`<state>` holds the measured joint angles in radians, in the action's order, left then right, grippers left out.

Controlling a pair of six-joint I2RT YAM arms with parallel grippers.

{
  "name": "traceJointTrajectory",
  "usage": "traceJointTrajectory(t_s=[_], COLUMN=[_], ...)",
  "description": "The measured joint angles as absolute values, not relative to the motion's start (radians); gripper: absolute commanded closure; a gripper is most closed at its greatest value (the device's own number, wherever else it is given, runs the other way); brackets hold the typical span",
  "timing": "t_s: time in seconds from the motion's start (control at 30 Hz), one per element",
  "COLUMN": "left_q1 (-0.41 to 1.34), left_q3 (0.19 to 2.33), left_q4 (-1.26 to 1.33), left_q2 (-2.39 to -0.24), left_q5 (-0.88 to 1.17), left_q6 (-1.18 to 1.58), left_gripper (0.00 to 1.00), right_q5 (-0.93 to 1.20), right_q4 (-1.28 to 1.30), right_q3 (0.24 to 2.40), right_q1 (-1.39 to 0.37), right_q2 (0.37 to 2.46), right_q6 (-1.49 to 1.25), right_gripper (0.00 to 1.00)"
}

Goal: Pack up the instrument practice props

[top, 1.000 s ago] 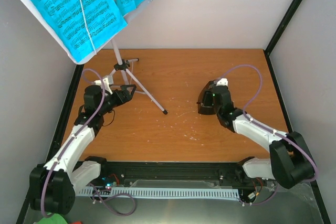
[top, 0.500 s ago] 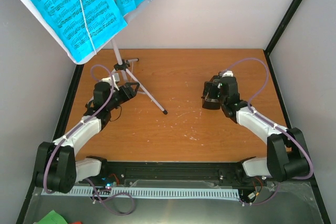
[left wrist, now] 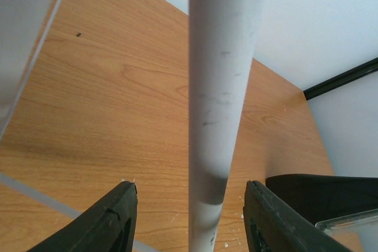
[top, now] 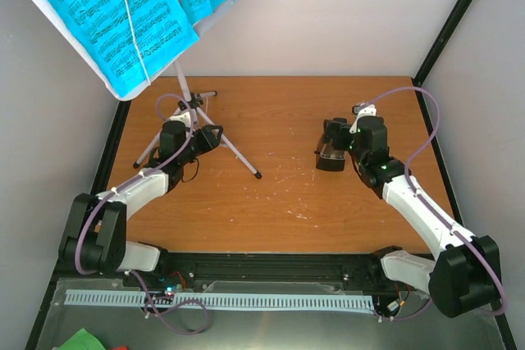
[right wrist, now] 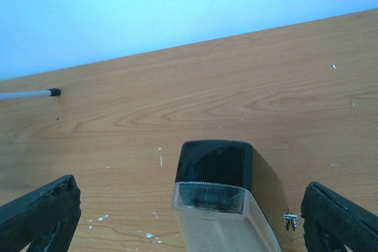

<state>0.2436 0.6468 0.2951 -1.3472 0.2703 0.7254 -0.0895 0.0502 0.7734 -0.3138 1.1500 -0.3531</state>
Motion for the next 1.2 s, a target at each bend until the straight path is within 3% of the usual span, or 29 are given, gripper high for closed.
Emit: traceJointTrajectory(t_s=[0.23, 0.47, 0.57, 0.83, 1.2], left_q1=[0.260, 0.267, 0.270, 0.269, 0.263], left_q3=[0.683, 0.697, 0.698, 0.686, 0.680], left_q4=[0.328, 0.336, 0.334, 0.270, 0.137], left_q2=[-1.413, -1.434, -1.433, -1.385, -1.341], left_q5=[0.264, 0.257, 0.258, 0.291, 0.623], left_q6=[0.722, 0.729, 0.725, 0.704, 0.491], left_gripper=[0.64, 0.92, 0.99, 1.00, 1.00], right_q5=[-0.089, -0.118, -0.139, -0.174, -0.177], right_q4=[0.105, 0.150, 0.165, 0.207, 0.234], right_q3=[0.804, 0.829, 0.832, 0.832, 0.828], right_q1=[-0.314, -0.314, -0.314, -0.314, -0.314], right_q2=[1.126, 1.126, 1.126, 1.077, 0.965], right_q6=[-0.359, -0.364, -0.369, -0.388, -0.401], right_gripper=[0.00, 0.00, 0.00, 0.00, 0.00])
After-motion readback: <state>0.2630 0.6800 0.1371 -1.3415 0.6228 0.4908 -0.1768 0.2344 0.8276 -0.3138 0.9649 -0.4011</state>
